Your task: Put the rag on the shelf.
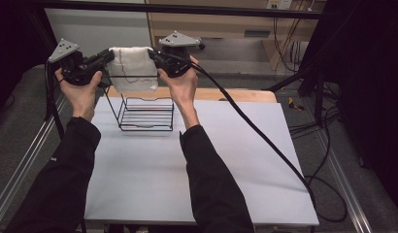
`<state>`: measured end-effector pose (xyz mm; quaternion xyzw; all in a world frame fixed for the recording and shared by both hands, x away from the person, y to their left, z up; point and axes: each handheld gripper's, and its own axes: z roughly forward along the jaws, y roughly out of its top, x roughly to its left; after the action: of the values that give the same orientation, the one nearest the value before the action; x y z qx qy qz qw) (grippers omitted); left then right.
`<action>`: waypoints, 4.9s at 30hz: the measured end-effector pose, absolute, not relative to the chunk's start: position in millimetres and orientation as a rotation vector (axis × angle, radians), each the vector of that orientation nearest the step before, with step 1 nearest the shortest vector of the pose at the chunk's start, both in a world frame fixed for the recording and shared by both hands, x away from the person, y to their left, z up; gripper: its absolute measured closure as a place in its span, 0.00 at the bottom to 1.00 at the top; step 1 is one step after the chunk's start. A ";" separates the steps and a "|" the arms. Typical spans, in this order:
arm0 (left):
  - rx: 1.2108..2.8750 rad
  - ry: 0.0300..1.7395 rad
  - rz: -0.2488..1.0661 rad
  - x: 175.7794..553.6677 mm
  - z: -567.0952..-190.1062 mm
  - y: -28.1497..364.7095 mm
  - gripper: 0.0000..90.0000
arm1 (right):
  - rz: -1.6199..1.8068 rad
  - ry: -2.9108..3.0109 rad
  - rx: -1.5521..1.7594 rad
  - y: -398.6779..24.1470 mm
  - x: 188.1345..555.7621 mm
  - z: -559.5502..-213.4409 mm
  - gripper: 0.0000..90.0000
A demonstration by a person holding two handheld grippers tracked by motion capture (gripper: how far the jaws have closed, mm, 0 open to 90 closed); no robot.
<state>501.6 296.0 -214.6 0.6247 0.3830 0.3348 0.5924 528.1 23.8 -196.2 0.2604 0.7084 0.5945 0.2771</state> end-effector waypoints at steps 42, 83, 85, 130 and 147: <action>1.531 0.878 0.740 458.9 -245.8 300.5 0.96 | 1.508 2.017 0.565 24.5 485.6 -222.3 0.93; 1.700 0.920 0.665 462.3 -245.8 286.7 0.99 | 1.444 2.100 0.538 22.4 476.9 -246.3 0.90; 1.703 0.926 0.657 463.0 -250.8 287.3 0.99 | 1.432 2.110 0.535 23.0 476.9 -247.8 0.89; 1.740 0.938 0.679 468.1 -274.0 278.6 0.93 | 1.463 2.137 0.705 29.8 491.0 -261.0 0.86; 1.831 0.957 0.582 436.9 -299.2 287.6 0.48 | 1.453 2.189 0.762 -9.1 467.6 -252.3 0.34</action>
<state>436.9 287.6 -299.2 0.7496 0.3919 0.2383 0.4771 467.6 -9.1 -252.3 0.2727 0.7837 0.5202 0.2019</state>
